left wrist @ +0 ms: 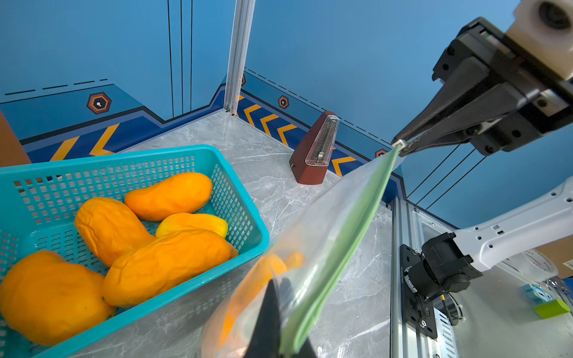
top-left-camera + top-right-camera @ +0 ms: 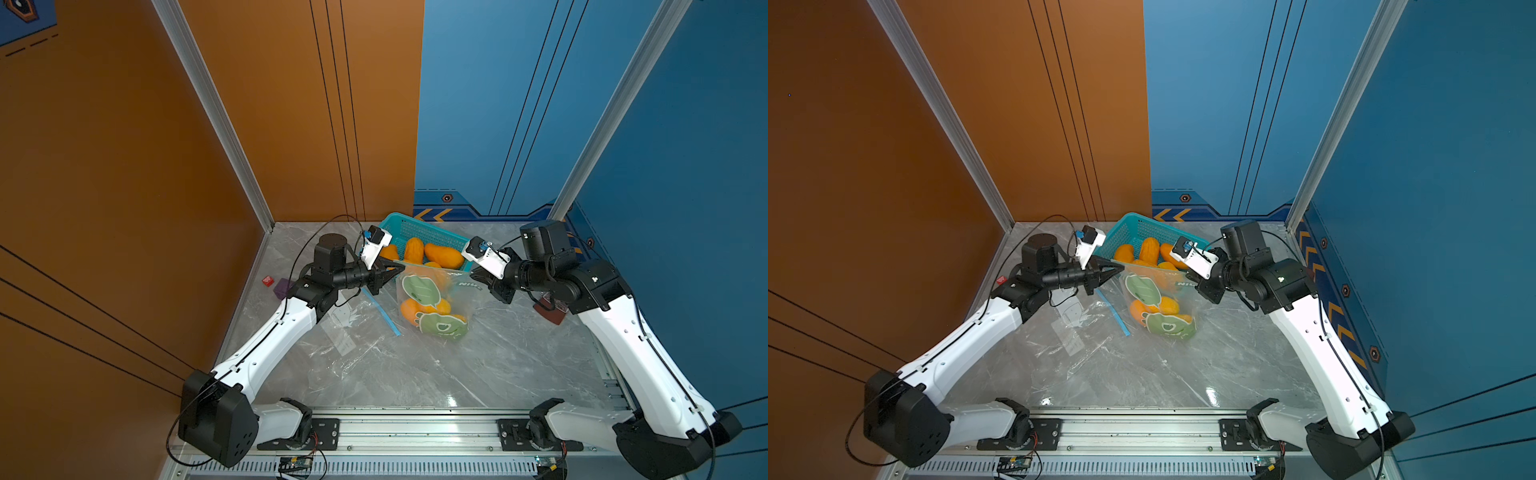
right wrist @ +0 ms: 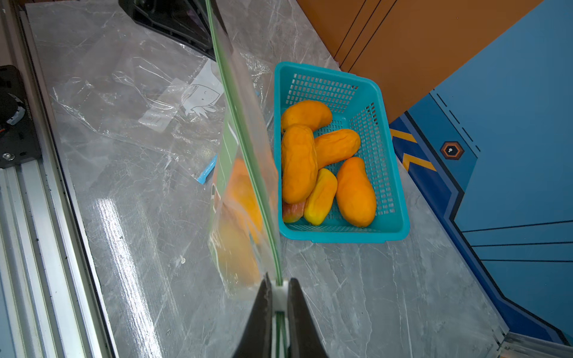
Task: Place the mango in a zip-top bag and seal the zipper
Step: Zip the zipper on the zipper food storage bag.
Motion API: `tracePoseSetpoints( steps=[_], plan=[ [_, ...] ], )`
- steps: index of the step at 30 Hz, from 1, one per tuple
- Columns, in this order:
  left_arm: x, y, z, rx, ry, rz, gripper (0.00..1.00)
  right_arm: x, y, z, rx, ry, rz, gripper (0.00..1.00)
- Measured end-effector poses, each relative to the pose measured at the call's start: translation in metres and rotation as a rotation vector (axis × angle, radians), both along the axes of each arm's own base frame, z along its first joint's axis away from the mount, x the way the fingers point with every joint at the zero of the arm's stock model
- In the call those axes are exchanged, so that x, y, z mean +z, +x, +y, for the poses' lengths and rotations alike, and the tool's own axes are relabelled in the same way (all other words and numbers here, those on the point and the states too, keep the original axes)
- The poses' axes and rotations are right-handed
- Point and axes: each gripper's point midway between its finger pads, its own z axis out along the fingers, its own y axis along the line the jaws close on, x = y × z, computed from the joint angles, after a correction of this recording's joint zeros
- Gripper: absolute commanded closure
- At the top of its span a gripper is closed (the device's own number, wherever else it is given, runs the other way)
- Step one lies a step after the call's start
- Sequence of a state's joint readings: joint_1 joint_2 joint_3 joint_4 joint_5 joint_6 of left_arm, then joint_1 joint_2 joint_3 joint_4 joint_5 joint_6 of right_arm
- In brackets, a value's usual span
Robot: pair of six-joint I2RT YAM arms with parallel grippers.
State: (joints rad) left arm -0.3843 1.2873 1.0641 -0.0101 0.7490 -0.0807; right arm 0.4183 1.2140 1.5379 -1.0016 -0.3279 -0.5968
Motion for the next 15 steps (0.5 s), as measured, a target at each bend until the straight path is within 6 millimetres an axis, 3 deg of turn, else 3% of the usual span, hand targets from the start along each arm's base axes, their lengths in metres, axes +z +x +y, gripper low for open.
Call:
tracePoseSetpoints(
  steps=[10,12,14,15],
  plan=[
    [-0.001,-0.001,-0.002,-0.003,-0.006,0.021,1.00,-0.009,-0.009,-0.012,-0.065,0.042,0.038,1.00],
    [-0.004,-0.002,-0.005,-0.009,-0.003,0.026,1.00,-0.012,-0.009,-0.012,-0.075,0.050,0.056,0.82],
    [-0.008,-0.001,-0.008,-0.014,0.002,0.035,1.00,-0.015,-0.010,-0.011,-0.085,0.064,0.076,0.55],
    [-0.010,-0.002,-0.010,-0.018,0.005,0.041,1.00,-0.014,-0.010,-0.010,-0.086,0.073,0.082,0.51]
  ],
)
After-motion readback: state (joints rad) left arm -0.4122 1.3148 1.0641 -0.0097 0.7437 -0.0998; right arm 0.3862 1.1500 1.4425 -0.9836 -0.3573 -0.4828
